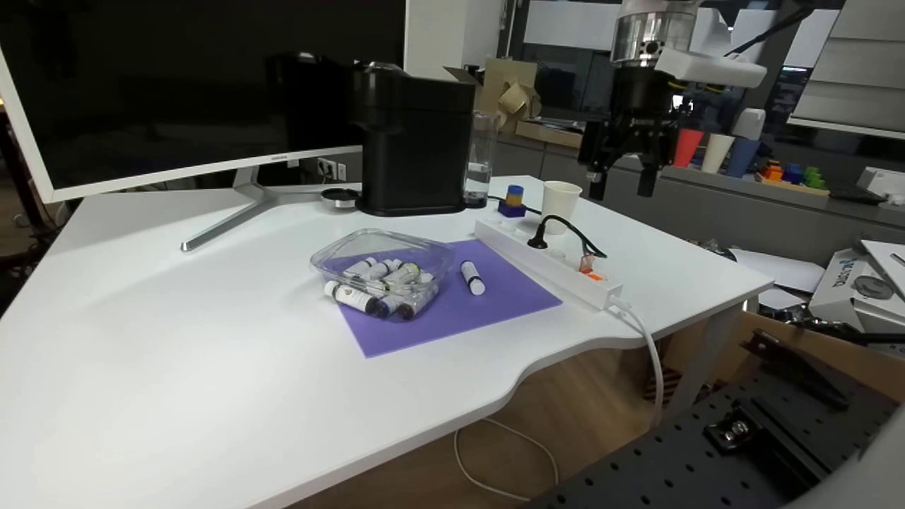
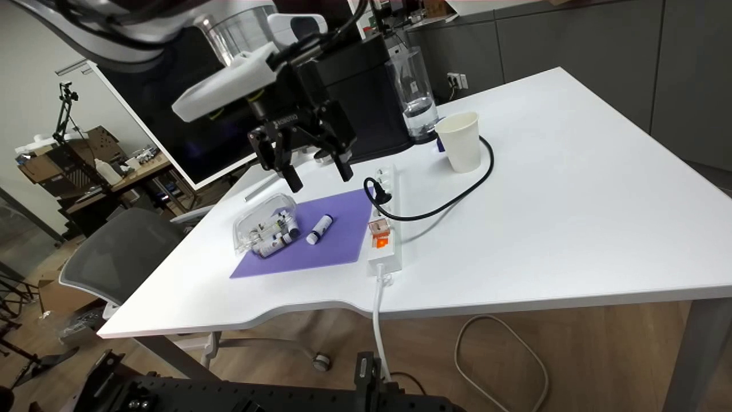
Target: Flick the last switch on the extension cord, then open the plastic box on the table
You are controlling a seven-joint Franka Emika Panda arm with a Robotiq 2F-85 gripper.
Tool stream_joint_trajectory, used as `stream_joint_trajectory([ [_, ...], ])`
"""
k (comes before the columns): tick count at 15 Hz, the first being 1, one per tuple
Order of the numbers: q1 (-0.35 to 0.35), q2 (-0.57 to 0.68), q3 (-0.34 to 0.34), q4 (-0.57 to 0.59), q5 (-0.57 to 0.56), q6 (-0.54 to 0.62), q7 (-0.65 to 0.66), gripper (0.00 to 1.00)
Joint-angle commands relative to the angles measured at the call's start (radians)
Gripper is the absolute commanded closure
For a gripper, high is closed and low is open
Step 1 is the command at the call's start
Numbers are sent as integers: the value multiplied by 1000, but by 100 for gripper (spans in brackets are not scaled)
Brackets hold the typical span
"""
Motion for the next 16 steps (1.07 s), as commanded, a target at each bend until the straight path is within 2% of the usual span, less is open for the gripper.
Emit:
stream_joint_trajectory([
  [1, -9, 119, -6, 61, -22, 43, -65, 0],
  [3, -12, 143, 2, 68, -14, 93, -90, 0],
  [4, -12, 144, 6, 66, -10, 123, -104, 25],
  [5, -14, 149, 11, 69, -1, 131, -123, 25],
  [6, -17, 150, 17, 68, 19, 136, -145, 32],
  [9, -23, 155, 26, 57, 52, 158, -193, 55],
  [15, -39, 186, 40, 55, 121, 198, -288, 95],
  [16, -44, 197, 40, 58, 126, 207, -298, 99],
])
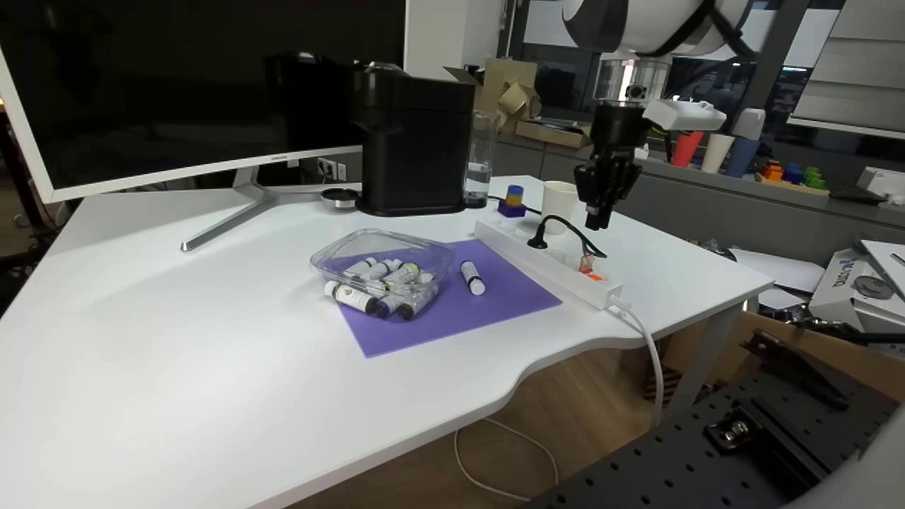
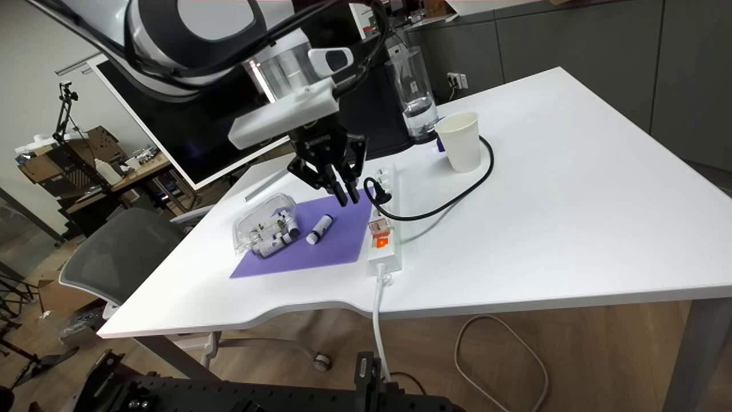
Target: Flick the last switch on the extension cord, then open the plastic box on the table
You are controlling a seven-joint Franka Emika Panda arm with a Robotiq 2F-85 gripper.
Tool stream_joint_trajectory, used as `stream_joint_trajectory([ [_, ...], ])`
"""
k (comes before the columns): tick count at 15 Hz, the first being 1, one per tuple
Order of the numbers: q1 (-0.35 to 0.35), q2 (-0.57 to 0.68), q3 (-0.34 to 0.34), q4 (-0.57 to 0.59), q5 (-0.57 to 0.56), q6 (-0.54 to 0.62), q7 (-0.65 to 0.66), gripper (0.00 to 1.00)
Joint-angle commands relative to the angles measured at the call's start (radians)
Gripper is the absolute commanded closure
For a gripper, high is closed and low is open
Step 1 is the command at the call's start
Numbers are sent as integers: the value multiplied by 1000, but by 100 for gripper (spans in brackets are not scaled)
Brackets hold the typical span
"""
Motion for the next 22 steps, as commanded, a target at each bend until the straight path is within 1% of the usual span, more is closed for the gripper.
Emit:
stream_joint_trajectory([
  [1, -32, 36, 12, 13, 30, 39, -50, 100],
  [4, -51, 50, 17, 17, 51, 46, -66, 100],
  [5, -41, 39, 15, 1, 24, 43, -39, 99],
  [8, -50, 45, 16, 2, 28, 45, -47, 100],
  [10, -43, 28, 16, -25, 2, 72, -51, 100],
  [16, -54, 57, 22, -55, -36, 169, -83, 100],
  [22, -69, 102, 18, -54, -52, 191, -93, 100],
])
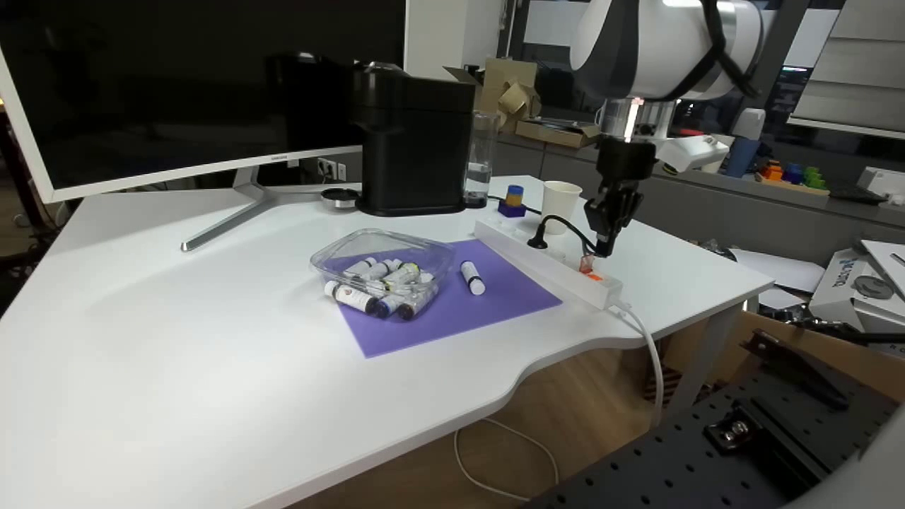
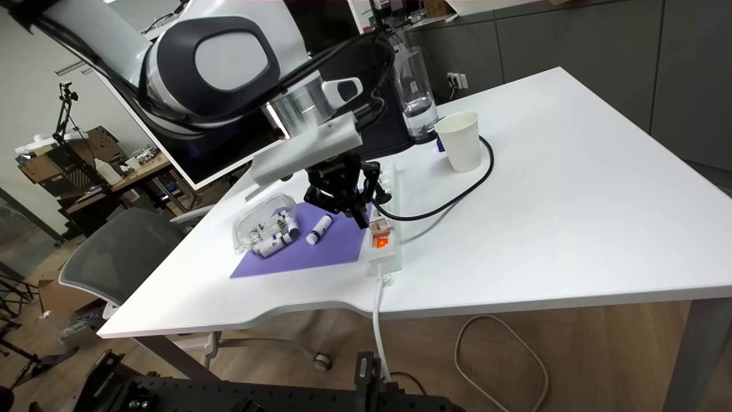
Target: Flick the last switch on the extension cord, then open the plastic box on the table
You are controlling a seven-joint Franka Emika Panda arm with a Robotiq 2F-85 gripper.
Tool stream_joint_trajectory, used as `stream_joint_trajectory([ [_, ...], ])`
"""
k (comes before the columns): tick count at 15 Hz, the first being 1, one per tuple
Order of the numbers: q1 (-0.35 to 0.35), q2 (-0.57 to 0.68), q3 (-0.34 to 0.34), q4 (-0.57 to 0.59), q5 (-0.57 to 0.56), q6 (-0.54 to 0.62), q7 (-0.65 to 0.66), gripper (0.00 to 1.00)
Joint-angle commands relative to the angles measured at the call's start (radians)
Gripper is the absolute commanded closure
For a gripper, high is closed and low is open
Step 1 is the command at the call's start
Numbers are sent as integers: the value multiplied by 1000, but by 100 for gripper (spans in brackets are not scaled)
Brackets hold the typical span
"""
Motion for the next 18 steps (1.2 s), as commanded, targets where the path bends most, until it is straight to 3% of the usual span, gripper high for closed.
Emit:
stream_joint_trajectory([
  [1, -26, 31, 1, 6, -27, 24, -1, 100],
  [18, -109, 147, 105, 49, -28, 137, -15, 100],
])
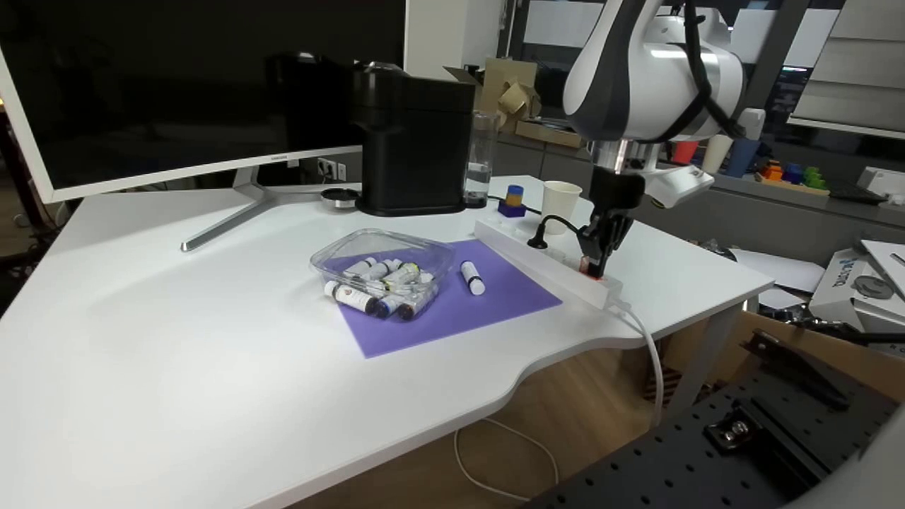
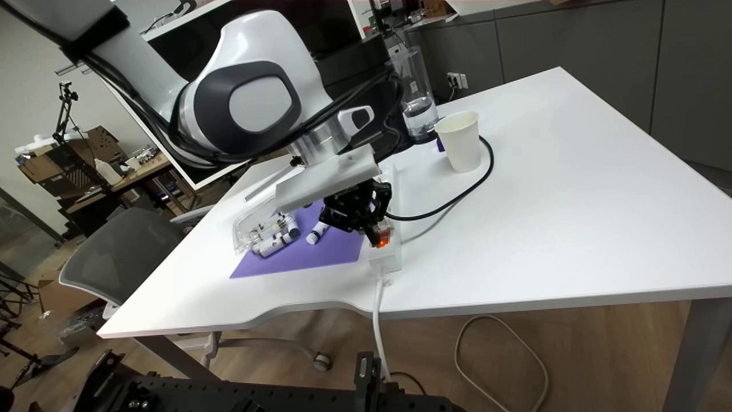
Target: Flick the last switch on the extension cord, then open the plastic box on the table
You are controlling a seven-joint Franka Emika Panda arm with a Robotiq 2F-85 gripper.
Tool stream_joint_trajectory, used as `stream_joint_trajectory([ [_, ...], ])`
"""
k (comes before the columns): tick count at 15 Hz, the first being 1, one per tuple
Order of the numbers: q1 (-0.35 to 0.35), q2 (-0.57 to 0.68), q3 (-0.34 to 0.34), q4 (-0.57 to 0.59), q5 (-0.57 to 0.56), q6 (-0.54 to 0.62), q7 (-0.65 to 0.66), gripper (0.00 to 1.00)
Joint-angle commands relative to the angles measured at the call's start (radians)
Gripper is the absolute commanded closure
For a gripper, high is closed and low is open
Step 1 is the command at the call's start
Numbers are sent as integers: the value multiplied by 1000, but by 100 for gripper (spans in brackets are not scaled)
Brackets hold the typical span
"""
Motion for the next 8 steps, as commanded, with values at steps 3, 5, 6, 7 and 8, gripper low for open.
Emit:
stream_joint_trajectory([
  [3, -36, 21, 32, 36, -5, 5, -7, 100],
  [5, -46, 28, 34, 47, -3, -2, -7, 100],
  [6, -50, 34, 33, 53, -4, -6, -5, 100],
  [7, -53, 39, 32, 59, -4, -9, -4, 100],
  [8, -54, 47, 28, 64, -7, -9, 0, 100],
])
